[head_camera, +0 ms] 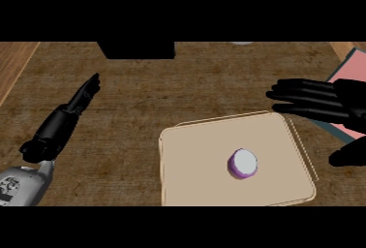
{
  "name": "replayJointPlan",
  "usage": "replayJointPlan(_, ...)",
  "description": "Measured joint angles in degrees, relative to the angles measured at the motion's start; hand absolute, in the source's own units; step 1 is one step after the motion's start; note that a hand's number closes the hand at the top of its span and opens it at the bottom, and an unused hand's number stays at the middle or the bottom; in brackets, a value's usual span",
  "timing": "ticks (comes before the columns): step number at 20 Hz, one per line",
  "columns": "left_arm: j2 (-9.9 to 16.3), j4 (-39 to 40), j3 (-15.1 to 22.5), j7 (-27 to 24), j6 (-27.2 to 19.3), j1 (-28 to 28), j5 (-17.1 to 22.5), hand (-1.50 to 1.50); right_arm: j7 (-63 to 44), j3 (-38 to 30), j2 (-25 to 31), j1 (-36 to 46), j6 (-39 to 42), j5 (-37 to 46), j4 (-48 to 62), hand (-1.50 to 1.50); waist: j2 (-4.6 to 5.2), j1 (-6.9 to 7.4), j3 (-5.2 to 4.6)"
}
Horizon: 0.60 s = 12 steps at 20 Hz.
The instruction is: Pick the can from the tray and place it in the cardboard box
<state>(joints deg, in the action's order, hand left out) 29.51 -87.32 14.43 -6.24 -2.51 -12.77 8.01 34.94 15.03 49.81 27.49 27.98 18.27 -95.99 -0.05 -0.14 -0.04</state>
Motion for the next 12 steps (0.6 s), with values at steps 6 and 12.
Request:
replayJointPlan(6, -0.93, -0.16, -0.27, -0.02, 0.5, 0.26, -0.96, 0.0, -7.64, 6.09, 1.21, -2.38, 2.13, 8.91, -11.77, -1.5, -0.18, -0.25, -0.01)
replayJointPlan(12, -1.75, 1.4, -1.9, 0.47, 2.05, -1.05, -1.4, 0.0, -18.76, 9.77, -0.36, -4.54, 8.11, 14.41, -22.37, -1.5, -0.14, -0.32, -0.02)
